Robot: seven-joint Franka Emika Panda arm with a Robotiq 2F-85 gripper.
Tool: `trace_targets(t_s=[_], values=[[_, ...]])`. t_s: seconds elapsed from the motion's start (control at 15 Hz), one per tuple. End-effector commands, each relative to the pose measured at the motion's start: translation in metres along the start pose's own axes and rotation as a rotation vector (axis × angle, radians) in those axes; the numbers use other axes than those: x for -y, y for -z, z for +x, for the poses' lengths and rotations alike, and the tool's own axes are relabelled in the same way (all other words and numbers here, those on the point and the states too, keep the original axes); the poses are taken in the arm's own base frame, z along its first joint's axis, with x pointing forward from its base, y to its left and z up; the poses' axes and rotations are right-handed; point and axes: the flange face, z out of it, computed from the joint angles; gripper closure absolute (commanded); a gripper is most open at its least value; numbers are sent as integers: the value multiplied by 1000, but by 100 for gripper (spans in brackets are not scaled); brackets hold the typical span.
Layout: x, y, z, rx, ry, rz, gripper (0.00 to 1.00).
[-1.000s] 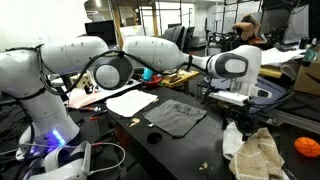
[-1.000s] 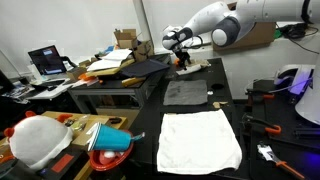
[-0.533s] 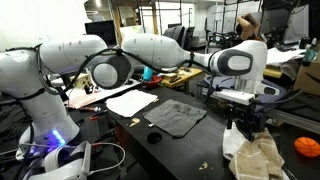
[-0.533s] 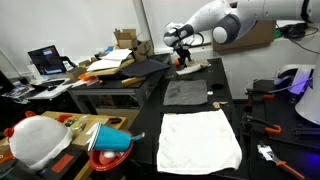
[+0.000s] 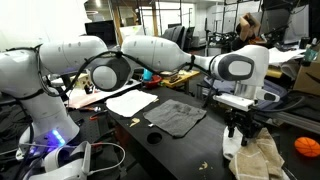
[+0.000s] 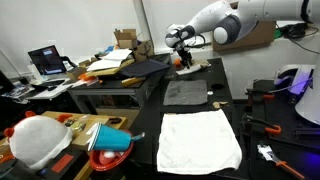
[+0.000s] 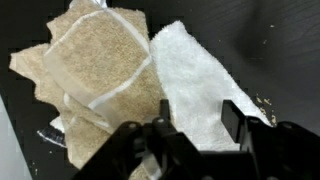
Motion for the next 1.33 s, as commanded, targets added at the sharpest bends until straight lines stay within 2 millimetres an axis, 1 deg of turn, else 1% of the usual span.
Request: trace_targets(t_s=[0.0, 0.13, 0.2, 0.27, 0.33, 0.6, 0.93, 1.27], values=[[-4, -8, -4, 16, 10, 10, 73], [2, -21, -2, 29, 19, 6, 87], [5, -25, 0, 31, 21, -4, 95], [10, -30, 2, 35, 31, -5, 99], [15, -36, 6, 26, 28, -17, 100], [34, -39, 20, -33, -17, -35, 99], [58, -34, 36, -114, -124, -14, 99], [81, -29, 50, -185, -161, -18, 99]])
